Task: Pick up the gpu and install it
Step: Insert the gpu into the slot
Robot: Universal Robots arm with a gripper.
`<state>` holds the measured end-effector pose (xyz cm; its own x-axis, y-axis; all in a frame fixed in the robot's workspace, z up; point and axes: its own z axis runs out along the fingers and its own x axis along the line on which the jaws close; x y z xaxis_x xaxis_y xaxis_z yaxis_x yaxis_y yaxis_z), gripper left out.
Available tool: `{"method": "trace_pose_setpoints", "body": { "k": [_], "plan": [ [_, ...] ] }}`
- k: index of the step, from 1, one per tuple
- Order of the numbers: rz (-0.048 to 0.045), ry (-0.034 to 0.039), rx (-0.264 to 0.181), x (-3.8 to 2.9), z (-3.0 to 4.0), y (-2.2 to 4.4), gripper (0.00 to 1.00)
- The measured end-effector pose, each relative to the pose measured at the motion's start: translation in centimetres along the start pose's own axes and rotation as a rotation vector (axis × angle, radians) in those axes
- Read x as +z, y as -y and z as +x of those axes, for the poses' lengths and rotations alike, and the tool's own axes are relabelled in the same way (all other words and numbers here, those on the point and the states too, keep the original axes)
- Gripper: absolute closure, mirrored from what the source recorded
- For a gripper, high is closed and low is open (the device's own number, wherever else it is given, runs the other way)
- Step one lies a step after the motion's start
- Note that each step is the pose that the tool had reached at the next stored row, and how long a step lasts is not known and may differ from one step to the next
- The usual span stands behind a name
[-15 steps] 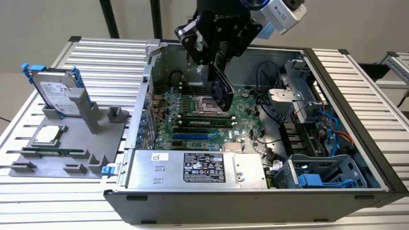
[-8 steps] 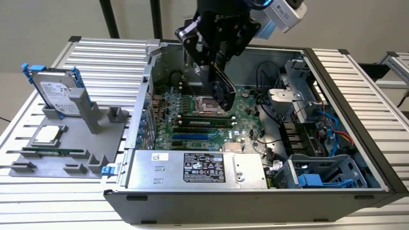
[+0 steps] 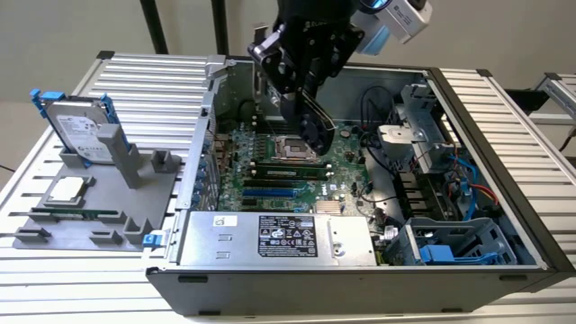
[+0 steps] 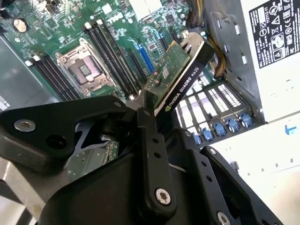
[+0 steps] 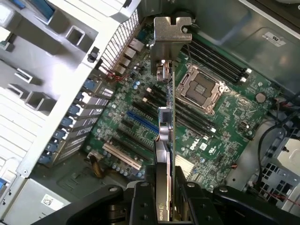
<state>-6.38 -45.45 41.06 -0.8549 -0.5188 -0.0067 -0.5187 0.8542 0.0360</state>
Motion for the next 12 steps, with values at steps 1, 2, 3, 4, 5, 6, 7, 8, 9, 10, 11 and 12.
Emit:
{"method": "trace_pose_setpoints", "body": {
  "k": [1, 2, 3, 4, 5, 6, 7, 8, 9, 10, 11, 12],
  "plan": [
    [-0.0001, -0.0003, -0.01, 0.0, 0.0, 0.0, 1.0],
    [-0.0001, -0.0007, -0.02, 0.0, 0.0, 0.0, 1.0],
    [-0.0002, -0.001, -0.029, 0.0, 0.0, 0.0, 1.0],
    [-0.0003, -0.0013, -0.039, 0.0, 0.0, 0.0, 1.0],
    [-0.0003, -0.0017, -0.048, 0.0, 0.0, 0.0, 1.0],
    [-0.0004, -0.002, -0.057, 0.0, 0.0, 0.0, 1.0],
    [-0.0004, -0.0023, -0.066, 0.0, 0.0, 0.0, 1.0],
    [-0.0005, -0.0027, -0.075, 0.0, 0.0, 0.0, 1.0],
    [-0.0006, -0.003, -0.083, 0.0, 0.0, 0.0, 1.0],
    [-0.0006, -0.0033, -0.092, 0.0, 0.0, 0.0, 1.0],
    [-0.0006, -0.0036, -0.1, 0.0, 0.0, 0.0, 1.0],
    [-0.0007, -0.0039, -0.109, 0.0, 0.0, 0.0, 1.0]
  ]
}}
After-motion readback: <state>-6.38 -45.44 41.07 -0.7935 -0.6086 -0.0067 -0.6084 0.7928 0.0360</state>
